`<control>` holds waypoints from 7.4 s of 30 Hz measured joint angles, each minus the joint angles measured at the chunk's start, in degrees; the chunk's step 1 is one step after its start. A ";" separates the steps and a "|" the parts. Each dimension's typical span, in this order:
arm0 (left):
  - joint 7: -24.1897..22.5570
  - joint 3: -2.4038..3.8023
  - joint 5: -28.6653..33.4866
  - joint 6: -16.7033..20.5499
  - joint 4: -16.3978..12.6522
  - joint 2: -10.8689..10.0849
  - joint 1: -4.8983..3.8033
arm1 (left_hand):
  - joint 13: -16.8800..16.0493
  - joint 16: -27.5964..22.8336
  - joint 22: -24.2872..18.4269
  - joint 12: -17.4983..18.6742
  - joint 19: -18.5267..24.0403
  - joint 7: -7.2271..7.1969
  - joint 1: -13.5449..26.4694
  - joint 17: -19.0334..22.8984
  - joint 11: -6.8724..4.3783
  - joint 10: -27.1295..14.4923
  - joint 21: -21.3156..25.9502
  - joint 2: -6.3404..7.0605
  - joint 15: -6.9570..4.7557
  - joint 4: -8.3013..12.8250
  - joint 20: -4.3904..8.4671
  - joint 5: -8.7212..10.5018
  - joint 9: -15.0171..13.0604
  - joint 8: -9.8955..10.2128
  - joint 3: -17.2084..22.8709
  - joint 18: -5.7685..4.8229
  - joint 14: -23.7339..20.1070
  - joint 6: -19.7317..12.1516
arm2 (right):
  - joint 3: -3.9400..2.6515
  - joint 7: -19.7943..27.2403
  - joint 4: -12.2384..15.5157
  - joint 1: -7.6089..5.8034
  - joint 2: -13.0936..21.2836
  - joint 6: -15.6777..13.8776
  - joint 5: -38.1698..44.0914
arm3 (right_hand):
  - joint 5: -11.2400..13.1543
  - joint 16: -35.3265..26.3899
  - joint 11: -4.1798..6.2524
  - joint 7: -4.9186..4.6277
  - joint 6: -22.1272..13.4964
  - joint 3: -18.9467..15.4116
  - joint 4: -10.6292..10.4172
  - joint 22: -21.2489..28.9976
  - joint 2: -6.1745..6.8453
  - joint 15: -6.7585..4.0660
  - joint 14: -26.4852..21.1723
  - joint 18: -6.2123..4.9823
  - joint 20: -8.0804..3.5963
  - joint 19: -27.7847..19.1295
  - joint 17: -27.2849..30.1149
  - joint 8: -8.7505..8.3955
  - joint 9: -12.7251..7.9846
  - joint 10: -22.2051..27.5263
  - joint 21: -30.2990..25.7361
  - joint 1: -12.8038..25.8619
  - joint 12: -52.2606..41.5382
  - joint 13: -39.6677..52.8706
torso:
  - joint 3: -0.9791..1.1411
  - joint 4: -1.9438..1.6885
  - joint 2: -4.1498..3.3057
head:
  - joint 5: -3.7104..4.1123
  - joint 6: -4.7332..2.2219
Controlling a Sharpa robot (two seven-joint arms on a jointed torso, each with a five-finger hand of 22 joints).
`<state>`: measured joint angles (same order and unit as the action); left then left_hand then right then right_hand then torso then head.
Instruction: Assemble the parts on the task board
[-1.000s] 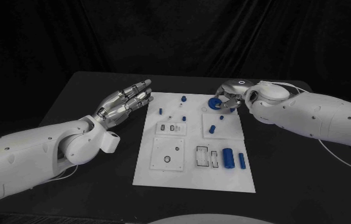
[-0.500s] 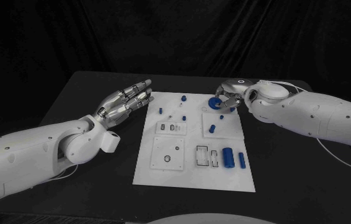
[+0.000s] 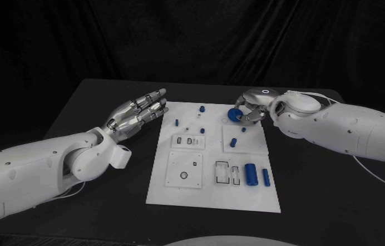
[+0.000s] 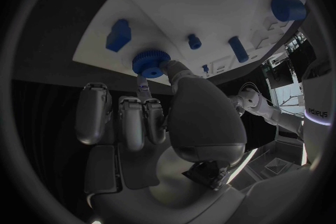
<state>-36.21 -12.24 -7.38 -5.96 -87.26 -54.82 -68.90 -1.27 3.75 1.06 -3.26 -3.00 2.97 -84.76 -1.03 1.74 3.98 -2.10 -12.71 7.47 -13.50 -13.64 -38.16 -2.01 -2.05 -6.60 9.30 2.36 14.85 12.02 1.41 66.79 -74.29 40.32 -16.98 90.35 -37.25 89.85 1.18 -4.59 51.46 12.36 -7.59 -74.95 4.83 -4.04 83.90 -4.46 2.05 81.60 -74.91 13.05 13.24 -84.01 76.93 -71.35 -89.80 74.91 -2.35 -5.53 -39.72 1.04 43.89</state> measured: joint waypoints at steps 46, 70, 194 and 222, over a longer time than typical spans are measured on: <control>0.22 0.00 0.00 -0.24 0.72 1.18 0.06 | 0.00 0.00 0.01 0.00 0.00 0.00 0.00 0.00 0.00 0.00 0.00 0.00 0.00 -0.01 0.00 0.00 0.02 0.00 0.31 0.00 0.00 0.00 | -0.16 1.45 -8.01 -0.78 -15.59 4.60 -1.84 | 3.06 0.00 -0.84 -0.49 -1.14 3.25 -0.23 0.03 1.22 0.41 -0.01 0.91 0.83 -0.02 0.01 -1.61 0.15 0.02 -0.61 1.22 0.00 -0.01 | 0.03 -0.03 -0.06 | 0.27 0.53; 0.49 0.00 0.00 -0.78 1.16 1.61 0.06 | 0.00 0.00 0.02 0.00 0.00 0.00 0.00 0.00 0.20 -0.20 0.00 0.00 0.00 0.15 0.00 0.00 0.03 0.00 0.47 0.00 0.00 0.00 | -0.13 1.49 -8.01 -0.54 -16.49 5.38 -1.89 | 16.43 0.00 -0.84 0.40 -9.08 2.59 0.56 0.04 0.45 0.41 0.00 0.90 0.72 -1.14 -0.03 -8.23 5.20 0.02 -3.95 2.16 0.00 -0.01 | 0.03 0.04 0.05 | 0.12 0.74; 1.00 -0.02 0.00 -1.38 1.12 0.03 1.08 | 0.00 0.00 0.02 -0.23 0.00 0.00 0.00 0.00 0.38 -0.02 0.00 0.00 0.20 0.55 0.00 0.00 0.04 0.00 0.86 0.00 0.21 0.00 | -0.05 0.94 1.99 4.58 7.42 -7.47 -2.50 | 19.02 -5.38 -0.43 0.49 -0.81 -2.99 -2.17 0.02 -0.41 0.00 0.00 0.90 0.01 0.81 0.01 -2.40 5.31 0.01 -6.01 -5.23 0.00 0.01 | -0.06 0.94 0.24 | -0.57 1.51; 1.24 -0.02 0.00 -1.48 1.09 -0.22 1.15 | 0.00 0.00 0.03 -0.23 0.00 0.00 0.00 0.00 0.38 -0.02 0.00 0.00 0.20 0.55 0.00 0.00 0.04 0.00 1.18 -0.01 0.21 0.00 | -0.11 3.32 13.17 0.58 9.97 -13.88 -5.36 | 14.71 -5.34 0.40 1.06 1.91 -2.24 -0.13 0.04 -1.50 -0.58 0.23 0.90 -0.41 1.23 0.01 4.22 8.80 0.00 -6.23 -6.80 0.00 0.00 | -0.08 0.98 0.28 | -1.05 1.90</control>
<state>-34.97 -12.26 -7.38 -7.44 -86.16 -55.04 -67.75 -1.27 3.75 1.09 -3.49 -3.00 2.97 -84.76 -1.03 2.12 3.97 -2.10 -12.71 7.68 -12.95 -13.64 -38.16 -1.98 -2.05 -5.42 9.29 2.58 14.85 11.91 4.73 79.97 -73.71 50.30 -30.86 84.98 -22.54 84.50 1.58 -3.53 53.38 10.11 -7.71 -74.91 3.32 -4.62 84.13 -3.56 1.64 82.83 -74.90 17.27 22.04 -84.01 70.70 -78.15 -89.80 74.91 -2.43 -4.55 -39.44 -0.01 45.79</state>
